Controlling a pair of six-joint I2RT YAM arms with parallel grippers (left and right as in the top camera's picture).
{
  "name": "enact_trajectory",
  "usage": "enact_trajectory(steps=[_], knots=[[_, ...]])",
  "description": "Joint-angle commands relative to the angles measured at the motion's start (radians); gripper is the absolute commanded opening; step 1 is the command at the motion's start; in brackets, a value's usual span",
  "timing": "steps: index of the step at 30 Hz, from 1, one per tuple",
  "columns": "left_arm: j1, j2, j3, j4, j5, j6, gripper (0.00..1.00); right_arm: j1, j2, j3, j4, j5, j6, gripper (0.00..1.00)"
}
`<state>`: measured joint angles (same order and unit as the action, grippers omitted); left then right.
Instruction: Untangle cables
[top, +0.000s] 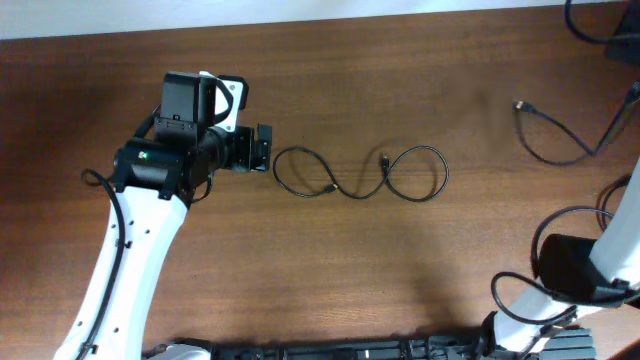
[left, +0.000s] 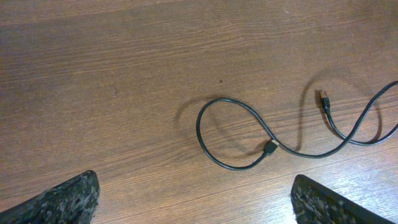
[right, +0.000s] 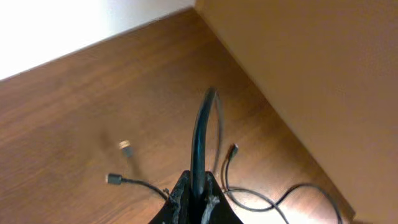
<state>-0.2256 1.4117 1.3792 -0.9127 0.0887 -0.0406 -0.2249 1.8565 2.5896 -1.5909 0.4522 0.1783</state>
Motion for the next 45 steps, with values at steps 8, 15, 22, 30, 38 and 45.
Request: enact_trajectory(steps=[8,15,22,30,38,45], knots=[[0.006,-0.015,0.009,0.002,-0.007,0.019,0.99,-0.158,0.003,-0.392,0.245,-0.273,0.022,0.04],[0.006,-0.015,0.009,0.002,-0.007,0.019,0.99,-0.222,0.004,-0.629,0.442,-0.310,0.022,0.04],[0.006,-0.015,0.009,0.002,-0.007,0.019,0.99,-0.347,0.024,-0.755,0.577,-0.310,0.048,0.04],[0.006,-0.015,0.009,0.002,-0.008,0.019,0.99,-0.494,0.098,-0.761,0.570,-0.320,0.123,0.24],[0.006,-0.015,0.009,0.002,-0.007,0.019,0.99,-0.508,0.130,-0.774,0.528,-0.454,0.122,0.99],[0.006,-0.015,0.009,0.002,-0.007,0.019,0.99,-0.506,0.130,-0.774,0.484,-0.560,0.099,0.99]])
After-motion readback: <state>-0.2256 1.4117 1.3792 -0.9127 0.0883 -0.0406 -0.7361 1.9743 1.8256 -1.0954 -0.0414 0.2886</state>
